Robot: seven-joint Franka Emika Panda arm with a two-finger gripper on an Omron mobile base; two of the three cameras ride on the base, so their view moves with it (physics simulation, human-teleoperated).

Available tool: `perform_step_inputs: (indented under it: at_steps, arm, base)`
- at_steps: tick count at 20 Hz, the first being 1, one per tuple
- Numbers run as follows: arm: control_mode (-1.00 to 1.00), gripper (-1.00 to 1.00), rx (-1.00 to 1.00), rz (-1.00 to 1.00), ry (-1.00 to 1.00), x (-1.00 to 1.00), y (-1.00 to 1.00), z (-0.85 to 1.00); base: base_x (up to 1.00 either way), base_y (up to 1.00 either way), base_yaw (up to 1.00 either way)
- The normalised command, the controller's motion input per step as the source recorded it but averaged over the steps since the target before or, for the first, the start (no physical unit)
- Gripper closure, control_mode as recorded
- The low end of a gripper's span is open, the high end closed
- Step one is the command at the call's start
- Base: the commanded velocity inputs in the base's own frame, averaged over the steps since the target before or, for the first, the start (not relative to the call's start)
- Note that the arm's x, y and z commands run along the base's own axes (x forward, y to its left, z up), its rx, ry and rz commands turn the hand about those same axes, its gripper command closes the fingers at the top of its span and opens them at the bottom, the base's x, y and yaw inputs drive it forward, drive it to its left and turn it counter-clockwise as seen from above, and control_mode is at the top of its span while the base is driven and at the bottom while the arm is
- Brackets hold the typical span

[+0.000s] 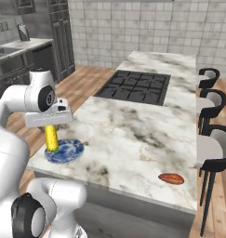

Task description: Pick the corn from the counter and place it in the microwave.

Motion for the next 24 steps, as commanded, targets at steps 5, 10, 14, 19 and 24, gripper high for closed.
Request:
perform_step_inputs:
  at_steps: [5,10,14,19,24]
  arm:
    - [1.00,1.00,0.00,0.00,0.00,-0.06,0.00,0.00]
    - [1.00,1.00,0.00,0.00,0.00,0.00,0.00,0.00]
    - [1.00,1.00,0.00,0.00,0.00,0.00,0.00,0.00]
    - [1.00,1.00,0.00,0.00,0.00,0.00,0.00,0.00]
    - [1.00,1.00,0.00,0.00,0.00,0.00,0.00,0.00]
  base:
    - [-0.52,0.03,0.02]
    - [-0.67,0.21,0.37]
    - [-0.32,0.43,0.87]
    - [-0.09,0.04,1.00]
    - [-0.07,0.00,1.00]
